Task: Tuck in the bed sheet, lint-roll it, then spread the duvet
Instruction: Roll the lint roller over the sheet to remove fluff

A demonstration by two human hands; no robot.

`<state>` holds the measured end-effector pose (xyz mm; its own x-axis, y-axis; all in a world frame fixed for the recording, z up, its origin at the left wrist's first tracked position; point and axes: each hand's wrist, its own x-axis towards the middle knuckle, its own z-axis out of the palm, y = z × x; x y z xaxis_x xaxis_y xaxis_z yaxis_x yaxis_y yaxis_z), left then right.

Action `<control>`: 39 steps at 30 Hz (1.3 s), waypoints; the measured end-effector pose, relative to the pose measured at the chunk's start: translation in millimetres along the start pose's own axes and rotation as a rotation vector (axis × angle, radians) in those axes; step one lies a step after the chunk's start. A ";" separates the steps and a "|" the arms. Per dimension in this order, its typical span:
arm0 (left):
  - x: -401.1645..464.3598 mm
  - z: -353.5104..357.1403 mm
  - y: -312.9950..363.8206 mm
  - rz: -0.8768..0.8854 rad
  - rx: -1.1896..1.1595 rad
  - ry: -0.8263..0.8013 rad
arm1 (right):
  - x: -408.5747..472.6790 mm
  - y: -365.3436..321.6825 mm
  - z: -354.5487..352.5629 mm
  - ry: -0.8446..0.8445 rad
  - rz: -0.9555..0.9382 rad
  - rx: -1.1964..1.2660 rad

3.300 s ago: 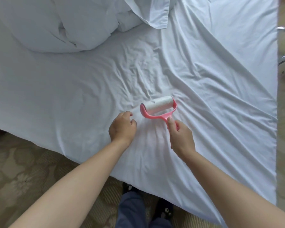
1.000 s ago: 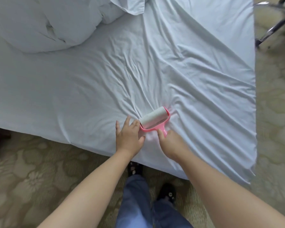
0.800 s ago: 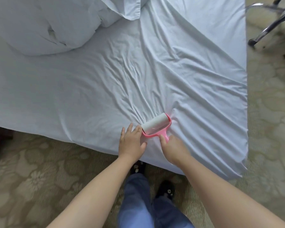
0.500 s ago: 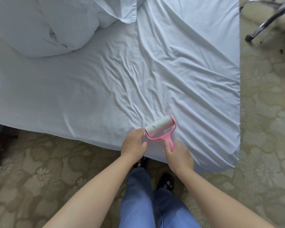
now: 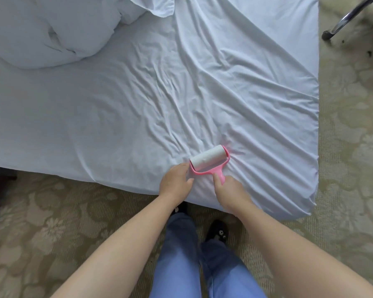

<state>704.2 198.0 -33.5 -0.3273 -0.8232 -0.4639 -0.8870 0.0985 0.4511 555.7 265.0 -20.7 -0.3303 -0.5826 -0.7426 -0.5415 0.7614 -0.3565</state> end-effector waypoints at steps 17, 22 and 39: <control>38.1 -8.0 -15.9 0.004 0.022 0.036 | 9.6 -0.4 1.8 0.022 0.011 -0.042; 45.7 1.4 -20.0 -0.091 0.048 -0.011 | 41.4 -29.5 3.8 0.046 -0.075 0.040; 54.5 2.5 -18.0 -0.188 0.006 -0.033 | 68.1 -35.9 -1.8 0.050 -0.210 0.121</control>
<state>701.5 152.8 -68.7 -0.1658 -0.8088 -0.5642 -0.9356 -0.0518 0.3493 551.3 197.5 -57.4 -0.2601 -0.7425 -0.6173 -0.5067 0.6492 -0.5673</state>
